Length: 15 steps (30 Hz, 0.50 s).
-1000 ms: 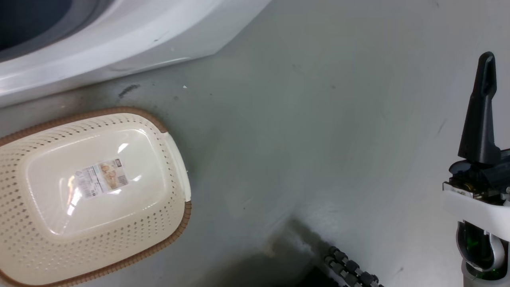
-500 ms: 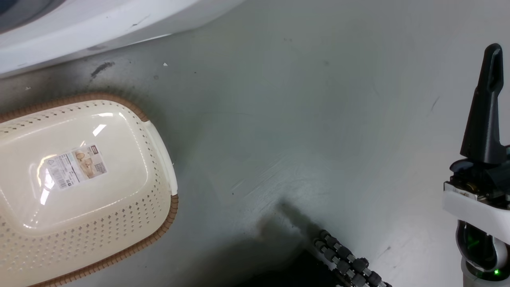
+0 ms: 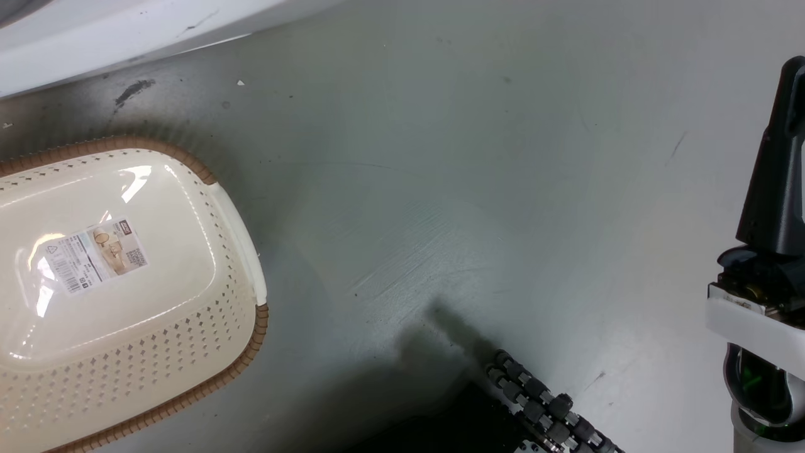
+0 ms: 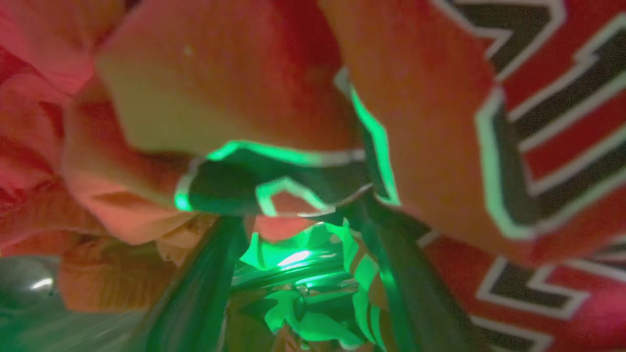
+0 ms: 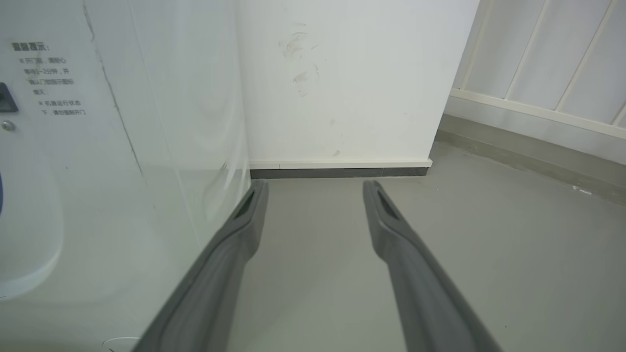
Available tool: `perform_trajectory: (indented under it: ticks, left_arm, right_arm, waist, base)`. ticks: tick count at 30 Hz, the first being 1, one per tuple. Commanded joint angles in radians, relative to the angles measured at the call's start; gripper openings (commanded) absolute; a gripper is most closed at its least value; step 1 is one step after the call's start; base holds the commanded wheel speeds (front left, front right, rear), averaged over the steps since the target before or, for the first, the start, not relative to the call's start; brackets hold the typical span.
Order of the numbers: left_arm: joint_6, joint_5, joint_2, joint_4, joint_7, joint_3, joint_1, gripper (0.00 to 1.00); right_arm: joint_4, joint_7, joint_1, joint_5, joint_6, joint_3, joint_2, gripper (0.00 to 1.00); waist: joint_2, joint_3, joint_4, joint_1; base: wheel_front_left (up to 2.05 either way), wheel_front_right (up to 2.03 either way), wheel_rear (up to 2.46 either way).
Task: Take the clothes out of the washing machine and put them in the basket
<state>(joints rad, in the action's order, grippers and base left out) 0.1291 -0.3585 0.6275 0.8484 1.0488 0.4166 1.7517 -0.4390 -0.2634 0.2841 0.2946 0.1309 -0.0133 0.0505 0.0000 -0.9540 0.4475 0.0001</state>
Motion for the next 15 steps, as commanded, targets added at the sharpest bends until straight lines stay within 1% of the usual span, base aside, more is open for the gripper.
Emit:
perform_trajectory:
  ticks: [1, 2, 3, 4, 5, 11, 15]
  left_arm:
    - [-0.001, -0.009, 0.008, 0.005, -0.005, 0.010, -0.014, 1.00]
    - [-0.002, -0.011, 0.010, 0.005, -0.008, 0.017, -0.015, 1.00]
    - [-0.002, -0.010, 0.013, 0.007, -0.009, 0.024, -0.015, 0.96]
    - [-0.003, -0.009, 0.017, 0.007, -0.015, 0.031, -0.014, 0.27]
    - [-0.003, -0.011, 0.020, 0.008, -0.021, 0.036, -0.014, 0.00]
    - [-0.006, -0.026, 0.032, -0.003, -0.094, 0.056, 0.000, 0.00]
    - [-0.002, -0.047, 0.033, -0.002, -0.115, 0.073, 0.003, 0.00]
  right_arm:
    - [-0.006, -0.002, 0.012, 0.007, 0.000, 0.001, 0.000, 1.00]
    - [-0.007, -0.002, 0.014, 0.009, 0.000, 0.002, 0.000, 1.00]
    - [-0.007, -0.002, 0.015, 0.010, 0.000, 0.003, 0.000, 1.00]
    - [-0.008, -0.002, 0.016, 0.010, 0.000, 0.003, 0.000, 1.00]
    - [-0.009, -0.002, 0.018, 0.010, 0.000, 0.003, 0.000, 1.00]
    - [-0.007, -0.002, 0.024, -0.001, 0.000, 0.006, 0.000, 1.00]
    - [-0.005, -0.002, 0.026, -0.012, 0.000, 0.003, 0.000, 1.00]
  waist:
    - [0.0000, -0.005, 0.002, -0.0001]
    - [0.0000, -0.008, 0.002, -0.0001]
    - [0.0000, -0.011, 0.002, -0.0001]
    - [0.0000, -0.013, 0.002, -0.0001]
    - [0.0000, -0.015, 0.002, -0.0001]
    - [0.0000, -0.009, -0.006, -0.0001]
    - [0.0000, 0.013, -0.015, -0.0001]
  base:
    - [0.00, 0.00, 0.00]
    - [0.00, 0.00, 0.00]
    - [0.00, 0.00, 0.00]
    - [0.00, 0.00, 0.00]
    - [0.00, 0.00, 0.00]
    - [0.00, 0.00, 0.00]
    - [0.00, 0.00, 0.00]
